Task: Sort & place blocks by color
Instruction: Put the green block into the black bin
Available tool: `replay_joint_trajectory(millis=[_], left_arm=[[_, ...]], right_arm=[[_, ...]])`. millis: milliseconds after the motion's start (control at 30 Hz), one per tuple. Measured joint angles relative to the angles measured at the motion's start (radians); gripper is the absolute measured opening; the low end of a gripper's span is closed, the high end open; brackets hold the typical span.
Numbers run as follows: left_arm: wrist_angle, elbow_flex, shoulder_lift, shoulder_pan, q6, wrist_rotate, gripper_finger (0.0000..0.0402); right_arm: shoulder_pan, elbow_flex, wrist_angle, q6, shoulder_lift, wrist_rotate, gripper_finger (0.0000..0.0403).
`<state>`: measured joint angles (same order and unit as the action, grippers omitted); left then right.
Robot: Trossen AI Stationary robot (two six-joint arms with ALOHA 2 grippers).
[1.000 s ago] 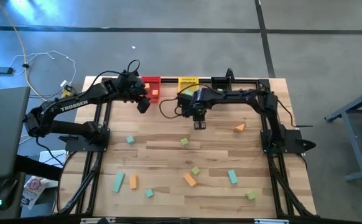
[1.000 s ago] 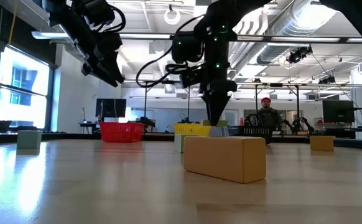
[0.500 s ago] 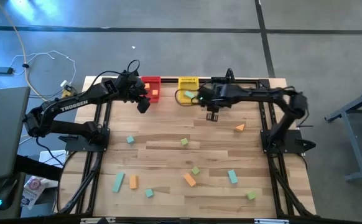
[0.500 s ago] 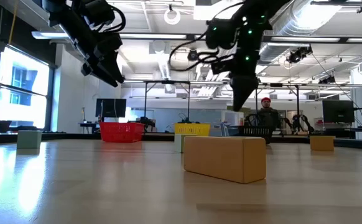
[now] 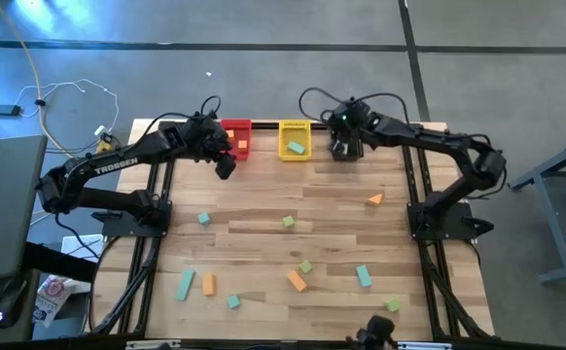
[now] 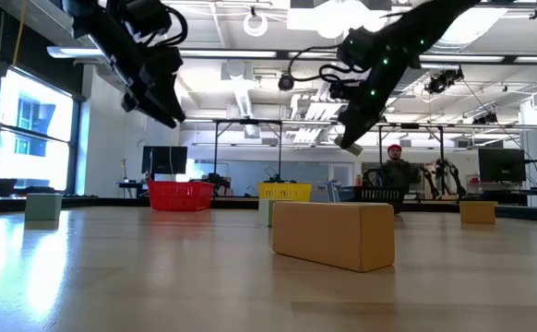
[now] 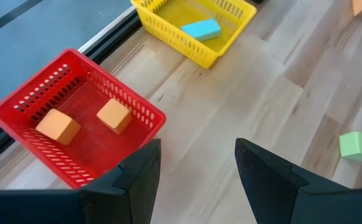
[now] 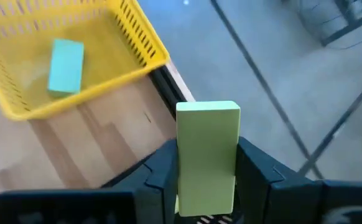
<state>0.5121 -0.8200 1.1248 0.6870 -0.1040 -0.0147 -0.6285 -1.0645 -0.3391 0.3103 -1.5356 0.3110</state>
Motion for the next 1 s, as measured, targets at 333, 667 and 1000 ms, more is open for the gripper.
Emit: replay_joint_trajectory(millis=[333,667,1000], left_arm=[[0.0,0.0,0.0,-0.07,0.002,0.0,0.0191],[0.019,0.0,0.0,-0.166,0.0,0.0,0.0191],[0.063,0.0,0.0,-0.242,0.002,0.0,0.0191]], right_arm=[[-0.148,0.0,0.01,-0.024,-0.083,-0.168,0.0098],[-0.177,0.0,-0.02,-0.048,-0.163,-0.186,0.01],[-0.177,0.0,-0.045,-0.067,-0.18,-0.075,0.0134]])
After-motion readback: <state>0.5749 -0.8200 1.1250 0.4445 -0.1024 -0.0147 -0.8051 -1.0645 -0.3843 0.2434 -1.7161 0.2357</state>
